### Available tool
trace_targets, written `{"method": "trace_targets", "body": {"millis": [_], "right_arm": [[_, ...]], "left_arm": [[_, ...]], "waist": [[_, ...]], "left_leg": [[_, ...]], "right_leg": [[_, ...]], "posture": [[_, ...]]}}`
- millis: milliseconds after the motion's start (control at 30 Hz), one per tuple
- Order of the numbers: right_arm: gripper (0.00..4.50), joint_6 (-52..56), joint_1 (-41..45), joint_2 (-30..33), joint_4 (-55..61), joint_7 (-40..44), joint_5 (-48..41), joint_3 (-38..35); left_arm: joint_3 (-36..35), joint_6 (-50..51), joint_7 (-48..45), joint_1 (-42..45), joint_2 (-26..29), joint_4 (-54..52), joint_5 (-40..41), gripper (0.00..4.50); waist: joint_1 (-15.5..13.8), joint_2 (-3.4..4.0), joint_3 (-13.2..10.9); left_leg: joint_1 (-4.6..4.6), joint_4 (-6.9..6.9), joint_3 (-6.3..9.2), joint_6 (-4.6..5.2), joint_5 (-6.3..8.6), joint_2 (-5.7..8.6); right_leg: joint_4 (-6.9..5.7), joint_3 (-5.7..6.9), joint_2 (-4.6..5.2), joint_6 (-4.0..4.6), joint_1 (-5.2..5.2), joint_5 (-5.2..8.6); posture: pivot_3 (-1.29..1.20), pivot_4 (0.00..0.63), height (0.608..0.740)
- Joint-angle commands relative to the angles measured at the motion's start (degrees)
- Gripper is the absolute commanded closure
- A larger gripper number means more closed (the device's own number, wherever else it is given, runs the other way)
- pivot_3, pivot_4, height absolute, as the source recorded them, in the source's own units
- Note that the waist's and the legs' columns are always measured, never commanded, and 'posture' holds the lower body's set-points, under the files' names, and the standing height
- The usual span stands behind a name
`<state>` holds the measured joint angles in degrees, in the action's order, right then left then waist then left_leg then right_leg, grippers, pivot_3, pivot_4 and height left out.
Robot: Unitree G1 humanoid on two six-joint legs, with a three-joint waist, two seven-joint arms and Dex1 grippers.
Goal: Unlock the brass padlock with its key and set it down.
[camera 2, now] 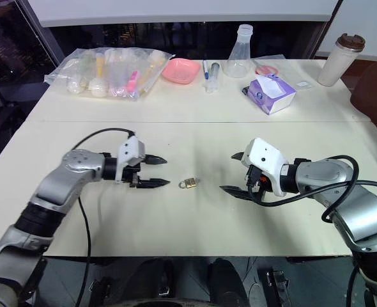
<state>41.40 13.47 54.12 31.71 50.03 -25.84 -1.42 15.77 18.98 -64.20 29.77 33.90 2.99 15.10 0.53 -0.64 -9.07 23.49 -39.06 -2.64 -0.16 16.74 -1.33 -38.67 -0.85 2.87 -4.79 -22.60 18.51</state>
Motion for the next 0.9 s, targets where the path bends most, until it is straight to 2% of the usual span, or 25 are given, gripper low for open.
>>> {"method": "trace_targets", "body": {"millis": [33, 467, 667, 800, 900], "right_arm": [[0.0, 0.1, -0.9, 0.2, 3.0, -1.2, -0.2, -2.5], [0.0, 0.8, -3.8, 0.7, 5.4, -3.8, -0.1, -4.7], [0.0, 0.9, -4.2, 0.9, 5.9, -4.5, 0.0, -5.0], [0.0, 0.7, -4.3, 0.9, 5.8, -4.9, 0.3, -5.2], [0.0, 0.6, -4.4, 0.8, 5.8, -5.1, 0.3, -5.1]], "left_arm": [[0.6, -2.1, 0.1, 1.2, -1.4, 0.4, -1.6, 0.02], [6.7, -7.9, 8.5, 1.0, -12.5, 8.3, -12.3, 0.02], [6.9, -7.0, 10.7, 1.4, -14.4, 9.9, -14.9, 0.02], [6.9, -5.9, 10.0, 1.1, -13.5, 9.4, -15.2, 1.21], [6.7, -4.7, 9.2, 0.9, -12.3, 8.4, -14.8, 2.54]], "waist": [[0.1, 0.0, 0.0], [-0.3, -0.01, 0.0], [-1.3, 0.0, 0.0], [-1.2, -0.01, 0.0], [-1.2, -0.01, 0.0]], "left_leg": [[0.0, 0.0, 0.0, 0.0, 0.0, -0.01], [-0.01, -0.08, 0.0, 0.01, 0.0, 0.01], [-0.04, -0.12, 0.0, 0.01, 0.0, 0.01], [-0.08, -0.13, 0.01, 0.01, 0.0, 0.02], [-0.1, -0.13, 0.01, 0.01, 0.0, 0.01]], "right_leg": [[-0.01, 0.0, -0.01, 0.0, -0.01, 0.0], [-0.04, -0.02, -0.02, -0.05, 0.04, -0.03], [-0.05, -0.02, -0.02, -0.07, 0.09, -0.04], [-0.04, -0.02, 0.0, -0.08, 0.14, -0.04], [-0.06, -0.02, -0.02, -0.08, 0.15, -0.04]], "posture": [[0.0, 0.15, 0.715], [0.0, 0.15, 0.715], [0.0, 0.15, 0.715], [0.0, 0.15, 0.715], [0.0, 0.15, 0.715]]}}
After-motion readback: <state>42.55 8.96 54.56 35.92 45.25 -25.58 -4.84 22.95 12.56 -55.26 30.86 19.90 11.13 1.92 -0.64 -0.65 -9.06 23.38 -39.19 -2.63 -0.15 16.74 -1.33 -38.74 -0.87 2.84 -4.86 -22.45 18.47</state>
